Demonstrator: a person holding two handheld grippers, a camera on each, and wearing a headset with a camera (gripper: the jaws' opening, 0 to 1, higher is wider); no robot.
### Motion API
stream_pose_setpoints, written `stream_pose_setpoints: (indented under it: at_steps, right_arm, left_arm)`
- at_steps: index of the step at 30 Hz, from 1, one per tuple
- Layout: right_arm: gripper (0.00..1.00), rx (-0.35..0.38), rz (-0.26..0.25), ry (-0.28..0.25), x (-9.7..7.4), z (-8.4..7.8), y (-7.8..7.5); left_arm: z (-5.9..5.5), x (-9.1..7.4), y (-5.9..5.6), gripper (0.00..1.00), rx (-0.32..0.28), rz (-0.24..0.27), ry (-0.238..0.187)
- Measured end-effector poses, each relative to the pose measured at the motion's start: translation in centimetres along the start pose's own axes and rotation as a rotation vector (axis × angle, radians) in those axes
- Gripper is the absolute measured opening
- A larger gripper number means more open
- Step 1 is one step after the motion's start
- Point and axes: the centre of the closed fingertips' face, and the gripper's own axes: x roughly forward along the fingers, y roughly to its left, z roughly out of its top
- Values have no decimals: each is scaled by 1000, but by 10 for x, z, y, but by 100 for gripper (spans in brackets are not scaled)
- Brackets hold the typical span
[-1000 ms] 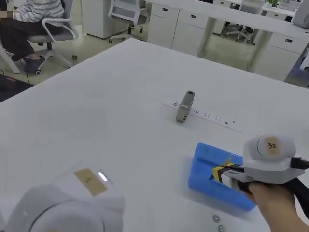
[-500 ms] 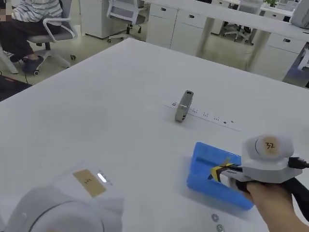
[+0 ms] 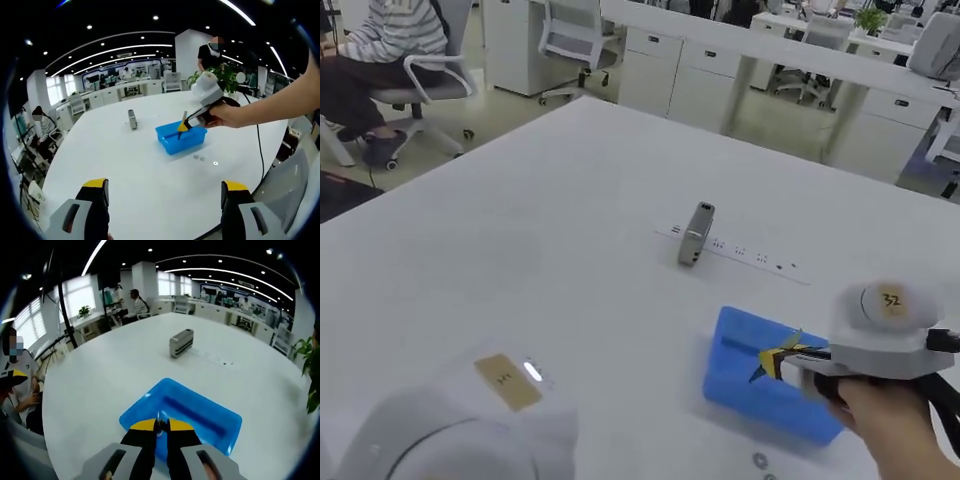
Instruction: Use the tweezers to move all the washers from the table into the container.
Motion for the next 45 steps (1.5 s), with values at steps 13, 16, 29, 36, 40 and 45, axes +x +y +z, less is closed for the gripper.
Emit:
stream_pose_setpoints:
  at_steps: [13,16,29,36,40,45]
  right_arm:
    - [3,-113,6,-63,-37,16,15]
    - [3,-122,8,-78,-45,16,17]
    - [3,-102,20,-101,-70,4,32]
    - [2,-95,22,-35,-65,-25,33]
    - [3,-57,35,-1,-58,-40,34]
    - [3,-13,52,25,-48,-52,32]
  left_arm:
    - [6,-9,-6,95,17,-1,-20]
    - [7,-11,-6,95,23,0,-26]
    - [13,-18,-10,95,51,6,-40]
    - [16,-22,-11,95,63,6,-48]
    - [16,-23,-9,95,55,10,-50]
    - [16,-21,-7,95,66,19,-55]
